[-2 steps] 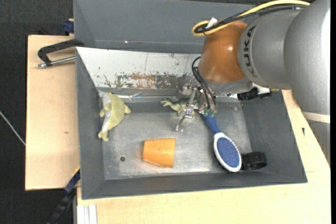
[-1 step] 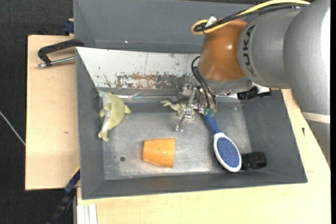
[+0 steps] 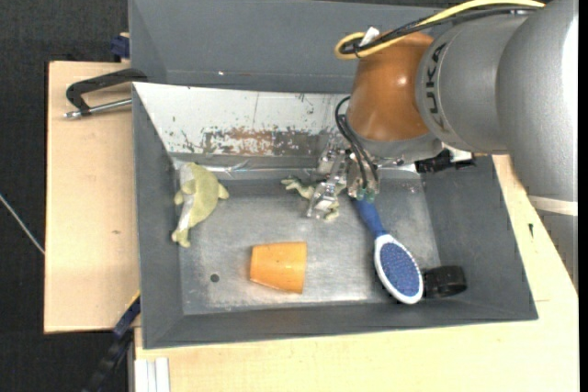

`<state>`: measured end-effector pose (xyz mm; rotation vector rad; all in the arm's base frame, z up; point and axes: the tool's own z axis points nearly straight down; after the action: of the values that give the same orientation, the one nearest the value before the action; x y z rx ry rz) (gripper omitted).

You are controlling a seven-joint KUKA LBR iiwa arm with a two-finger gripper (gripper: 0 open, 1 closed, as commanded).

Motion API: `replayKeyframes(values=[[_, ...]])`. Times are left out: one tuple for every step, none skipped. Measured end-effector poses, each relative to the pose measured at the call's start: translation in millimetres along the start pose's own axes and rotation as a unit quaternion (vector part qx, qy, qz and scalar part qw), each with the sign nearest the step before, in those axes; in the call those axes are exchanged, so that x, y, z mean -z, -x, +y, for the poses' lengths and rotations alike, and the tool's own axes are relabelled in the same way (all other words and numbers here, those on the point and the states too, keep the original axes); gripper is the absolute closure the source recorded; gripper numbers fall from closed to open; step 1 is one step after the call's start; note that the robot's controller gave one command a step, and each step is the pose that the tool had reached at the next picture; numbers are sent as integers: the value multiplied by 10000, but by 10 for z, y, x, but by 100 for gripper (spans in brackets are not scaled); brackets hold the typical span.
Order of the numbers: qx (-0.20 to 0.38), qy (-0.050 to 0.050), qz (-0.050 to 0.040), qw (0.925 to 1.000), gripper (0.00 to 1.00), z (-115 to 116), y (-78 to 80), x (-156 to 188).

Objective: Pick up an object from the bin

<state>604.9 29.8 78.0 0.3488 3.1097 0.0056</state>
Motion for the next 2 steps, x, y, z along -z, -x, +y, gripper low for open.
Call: replayKeyframes(values=[[6,-3,23,10000,100,19,20,317],[12,-5,31,10000,100,37,33,438]])
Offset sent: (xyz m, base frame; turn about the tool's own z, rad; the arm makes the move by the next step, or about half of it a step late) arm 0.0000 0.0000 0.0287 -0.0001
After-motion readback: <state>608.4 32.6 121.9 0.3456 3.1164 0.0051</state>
